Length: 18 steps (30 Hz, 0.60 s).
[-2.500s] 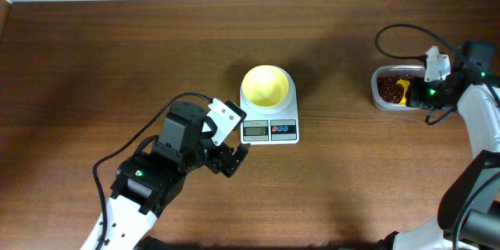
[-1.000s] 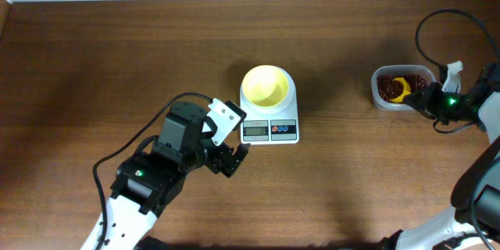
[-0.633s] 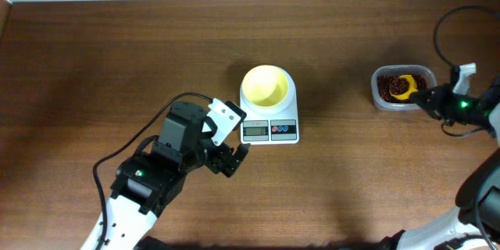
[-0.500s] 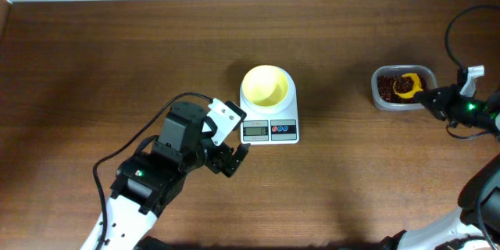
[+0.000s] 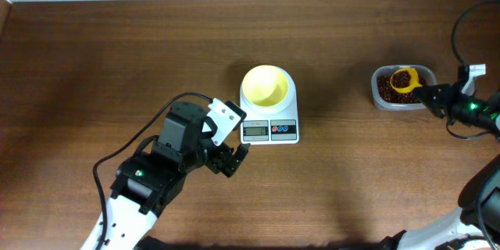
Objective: Scoop item into bowl and weigh 50g on scale
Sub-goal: 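Drag the scoop through the beans and lift it full with the right gripper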
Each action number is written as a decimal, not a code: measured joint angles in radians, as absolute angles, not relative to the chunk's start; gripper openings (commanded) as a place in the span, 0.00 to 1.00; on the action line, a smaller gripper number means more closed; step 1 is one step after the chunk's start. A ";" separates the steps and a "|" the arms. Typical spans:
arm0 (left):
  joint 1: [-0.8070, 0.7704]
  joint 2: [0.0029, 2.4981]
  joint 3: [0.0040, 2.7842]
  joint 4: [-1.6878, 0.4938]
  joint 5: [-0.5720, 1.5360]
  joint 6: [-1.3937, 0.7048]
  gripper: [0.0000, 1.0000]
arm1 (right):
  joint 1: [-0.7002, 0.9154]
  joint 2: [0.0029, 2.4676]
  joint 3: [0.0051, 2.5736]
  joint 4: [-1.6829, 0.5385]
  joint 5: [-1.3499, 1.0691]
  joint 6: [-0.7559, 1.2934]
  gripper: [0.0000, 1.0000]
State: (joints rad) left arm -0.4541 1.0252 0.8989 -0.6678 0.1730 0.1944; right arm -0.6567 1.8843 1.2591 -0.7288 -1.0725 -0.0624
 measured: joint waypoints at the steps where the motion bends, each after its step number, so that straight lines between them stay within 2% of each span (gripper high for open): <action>1: -0.454 1.025 0.899 -0.668 0.173 0.194 0.99 | -0.664 1.884 1.259 -0.729 -1.092 -0.061 0.04; 18: -0.454 1.025 0.899 -0.668 0.173 0.194 0.99 | -0.719 1.884 1.259 -0.728 -1.361 -0.034 0.04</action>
State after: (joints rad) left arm -0.4541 1.0252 0.8989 -0.6682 0.1730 0.1944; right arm -0.7185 1.8843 1.2591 -0.7280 -1.3613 -0.0341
